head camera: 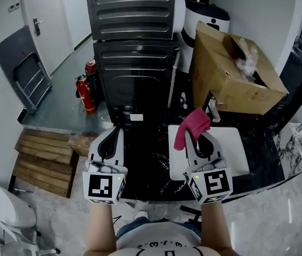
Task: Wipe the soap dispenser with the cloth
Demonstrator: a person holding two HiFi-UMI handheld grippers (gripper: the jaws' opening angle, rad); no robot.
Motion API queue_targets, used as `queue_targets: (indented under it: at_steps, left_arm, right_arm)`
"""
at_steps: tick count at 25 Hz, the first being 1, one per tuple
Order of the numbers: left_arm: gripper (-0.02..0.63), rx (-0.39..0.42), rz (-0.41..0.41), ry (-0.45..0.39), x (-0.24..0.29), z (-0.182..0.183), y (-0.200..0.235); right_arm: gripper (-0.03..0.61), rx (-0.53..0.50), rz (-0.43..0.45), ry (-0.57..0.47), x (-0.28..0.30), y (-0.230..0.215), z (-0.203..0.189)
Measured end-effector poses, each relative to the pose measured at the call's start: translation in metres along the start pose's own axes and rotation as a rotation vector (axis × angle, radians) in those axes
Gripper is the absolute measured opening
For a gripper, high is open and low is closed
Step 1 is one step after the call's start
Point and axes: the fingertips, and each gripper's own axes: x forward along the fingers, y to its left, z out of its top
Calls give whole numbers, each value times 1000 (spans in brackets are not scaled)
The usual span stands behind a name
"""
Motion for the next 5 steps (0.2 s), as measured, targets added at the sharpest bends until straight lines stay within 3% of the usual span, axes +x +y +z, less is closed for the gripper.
queue_targets:
  at_steps: [5]
  left_arm:
    - [14,20,-6,8,0,-2,-2]
  right_arm:
    - [51,3,3,-1,1,1,1]
